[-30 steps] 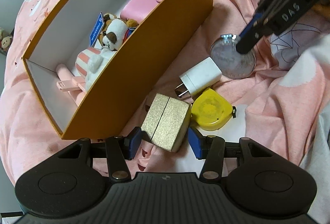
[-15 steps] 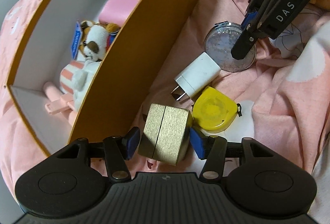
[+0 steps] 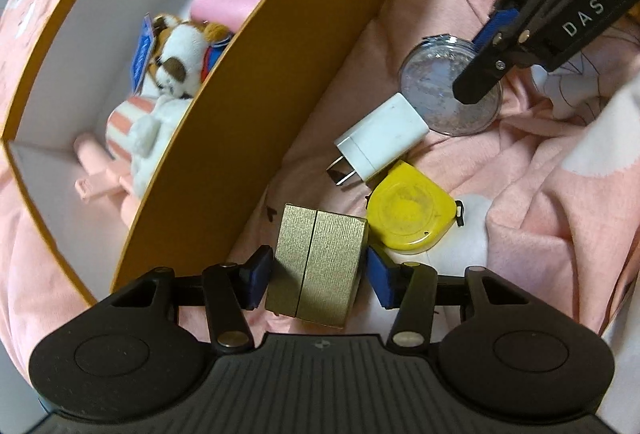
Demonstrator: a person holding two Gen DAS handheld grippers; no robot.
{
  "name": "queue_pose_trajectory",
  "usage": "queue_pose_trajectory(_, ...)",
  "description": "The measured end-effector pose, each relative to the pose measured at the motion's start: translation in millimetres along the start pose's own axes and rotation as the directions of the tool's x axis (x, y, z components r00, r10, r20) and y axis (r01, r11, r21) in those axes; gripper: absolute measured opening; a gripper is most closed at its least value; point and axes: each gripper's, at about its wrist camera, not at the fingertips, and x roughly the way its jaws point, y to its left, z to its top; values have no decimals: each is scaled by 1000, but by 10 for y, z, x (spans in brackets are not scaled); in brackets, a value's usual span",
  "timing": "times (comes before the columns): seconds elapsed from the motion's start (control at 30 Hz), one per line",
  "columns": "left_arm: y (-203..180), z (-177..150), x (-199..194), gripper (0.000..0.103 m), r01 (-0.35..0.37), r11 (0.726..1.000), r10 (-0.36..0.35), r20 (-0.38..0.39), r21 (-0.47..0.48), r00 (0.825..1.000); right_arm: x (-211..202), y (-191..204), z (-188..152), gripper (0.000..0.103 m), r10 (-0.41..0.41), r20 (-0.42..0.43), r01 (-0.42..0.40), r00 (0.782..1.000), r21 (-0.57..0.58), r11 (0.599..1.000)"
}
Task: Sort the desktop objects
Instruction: 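Lift the gold box and compact mirror with both tools over the box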
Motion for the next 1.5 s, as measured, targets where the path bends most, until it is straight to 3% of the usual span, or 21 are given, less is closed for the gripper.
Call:
queue_pose_trajectory(0.07,2,-42,-25,59,-9,999,9,12,-43,1000,1,1,-5,15,0,4,0,1000,1,1000)
queue_pose_trajectory(0.3,101,-196,-228,57,42,973,-22,95,-225,995,-55,16,-15,14,3,31,-3,1000,-9,1000)
queue_pose_trajectory(0.57,63,-240,-546,56,114,937,-48,203,-329,978,-237,64,37,14,38,78,-38,996,-1,999)
queue_pose_trajectory(0.9,63,-78,-930,56,176,925,-53,342,-338,938,-654,162,140,14,141,157,-141,977,-12,990)
queue_pose_trajectory(1.13,233,-10,-1133,56,227,893,-50,416,-388,908,-973,220,291,14,202,228,-199,953,-38,979)
queue_pose_trajectory(1.3,393,85,-1207,56,214,874,-12,419,-437,908,-1116,274,492,14,194,278,-179,941,-77,981)
queue_pose_trajectory(1.5,657,188,-1232,56,199,841,48,435,-503,899,-1144,232,816,14,127,328,-108,936,-77,991)
